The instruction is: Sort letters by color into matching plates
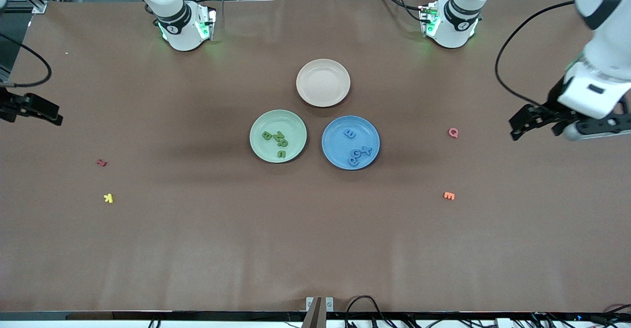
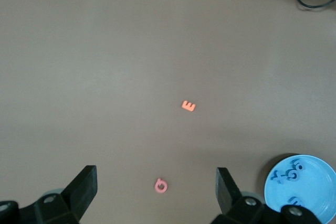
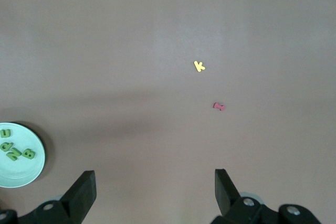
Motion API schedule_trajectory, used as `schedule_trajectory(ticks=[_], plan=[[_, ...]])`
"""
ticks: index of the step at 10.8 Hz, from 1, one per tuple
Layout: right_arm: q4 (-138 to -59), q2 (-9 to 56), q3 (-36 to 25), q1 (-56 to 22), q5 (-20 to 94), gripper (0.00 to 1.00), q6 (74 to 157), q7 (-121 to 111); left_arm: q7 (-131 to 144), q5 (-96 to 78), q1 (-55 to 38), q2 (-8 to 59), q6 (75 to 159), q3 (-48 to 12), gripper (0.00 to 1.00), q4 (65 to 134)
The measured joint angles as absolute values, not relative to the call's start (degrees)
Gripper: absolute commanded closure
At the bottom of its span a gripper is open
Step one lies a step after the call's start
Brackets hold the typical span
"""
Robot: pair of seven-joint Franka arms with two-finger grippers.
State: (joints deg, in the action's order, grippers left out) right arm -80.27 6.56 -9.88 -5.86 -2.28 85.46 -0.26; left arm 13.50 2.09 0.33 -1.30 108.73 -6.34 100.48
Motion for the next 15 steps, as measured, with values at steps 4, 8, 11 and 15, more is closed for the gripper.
schedule_trajectory(ticks=[4, 8, 11, 15], plan=[[-80.2, 2.6, -10.4, -6.3, -0.4, 0.0, 81.5, -0.1, 13.3, 2.0, 0.2, -4.1, 100.0, -2.7, 0.0, 95.5], [-84.3, 2.8, -11.2, -6.4, 0.9, 0.0, 83.4, 0.4, 13.3, 1.9, 2.7, -4.2, 97.7, -3.8, 0.0, 93.1], [-85.4, 2.3, -11.5, -6.4, 1.0, 0.0, 84.2, 0.7, 11.9, 1.8, 4.6, -3.9, 96.2, -5.3, 0.0, 93.1], [-85.8, 2.2, -11.6, -6.5, 1.0, 0.0, 86.3, 0.8, 8.0, 1.6, 6.7, -3.0, 94.4, -8.2, 0.0, 93.1]])
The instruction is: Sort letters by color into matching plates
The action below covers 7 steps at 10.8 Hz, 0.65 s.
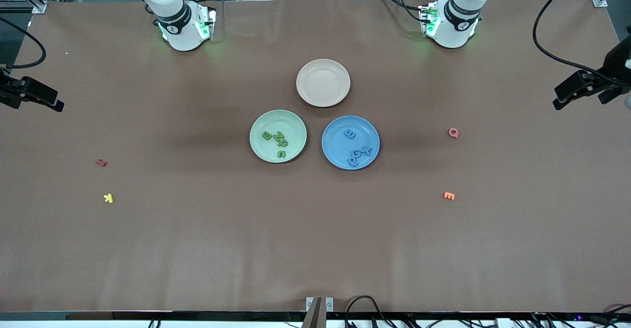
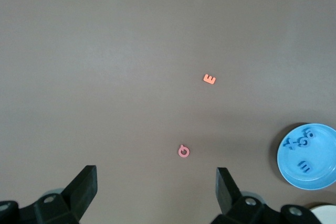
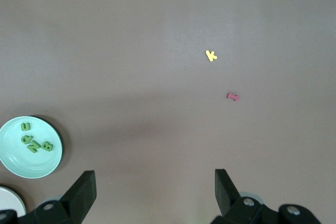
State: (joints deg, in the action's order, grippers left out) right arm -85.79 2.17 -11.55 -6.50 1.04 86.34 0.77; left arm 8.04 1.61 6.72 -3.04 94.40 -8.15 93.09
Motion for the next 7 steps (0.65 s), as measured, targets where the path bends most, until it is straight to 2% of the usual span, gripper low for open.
schedule_trajectory(ticks=[4, 7], plan=[[-86.2, 2.2, -11.6, -6.6, 1.1, 0.0, 92.0, 0.8, 7.9, 1.6, 6.1, -2.5, 94.1, -8.6, 0.0, 93.1], [-86.3, 2.2, -11.6, -6.6, 1.1, 0.0, 92.2, 0.9, 7.9, 1.6, 6.1, -1.6, 94.0, -8.6, 0.0, 92.8]])
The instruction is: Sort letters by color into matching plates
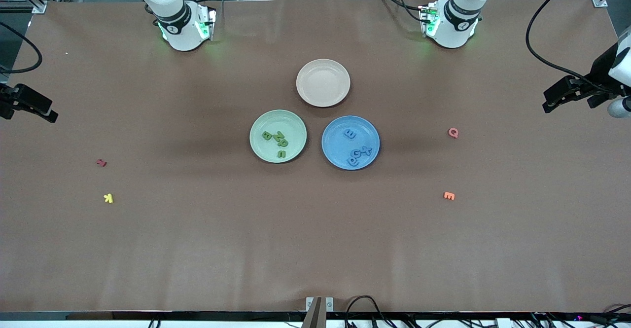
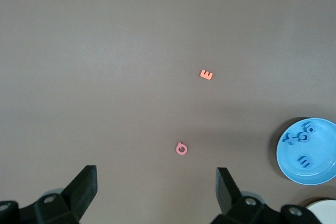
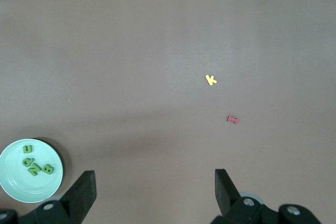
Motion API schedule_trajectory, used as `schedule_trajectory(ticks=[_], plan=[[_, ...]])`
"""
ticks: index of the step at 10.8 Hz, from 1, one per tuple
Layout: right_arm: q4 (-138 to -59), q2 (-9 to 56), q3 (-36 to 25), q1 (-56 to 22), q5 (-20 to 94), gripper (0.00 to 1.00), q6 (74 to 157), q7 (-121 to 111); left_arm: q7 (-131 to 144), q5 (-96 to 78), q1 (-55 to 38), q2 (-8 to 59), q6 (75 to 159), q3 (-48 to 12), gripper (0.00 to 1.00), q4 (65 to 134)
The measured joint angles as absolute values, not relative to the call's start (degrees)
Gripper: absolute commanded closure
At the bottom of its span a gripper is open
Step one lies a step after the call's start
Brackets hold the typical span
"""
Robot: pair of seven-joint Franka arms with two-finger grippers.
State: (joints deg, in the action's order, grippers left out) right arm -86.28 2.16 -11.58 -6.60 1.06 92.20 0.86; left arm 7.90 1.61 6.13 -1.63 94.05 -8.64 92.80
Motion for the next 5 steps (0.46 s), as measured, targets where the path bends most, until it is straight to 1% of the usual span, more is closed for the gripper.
schedule_trajectory(ticks=[5], plan=[[-86.4, 2.2, -11.6, -6.6, 1.1, 0.0, 92.2, 0.9, 7.9, 1.6, 6.3, -1.6, 93.8, -8.6, 0.0, 91.7]])
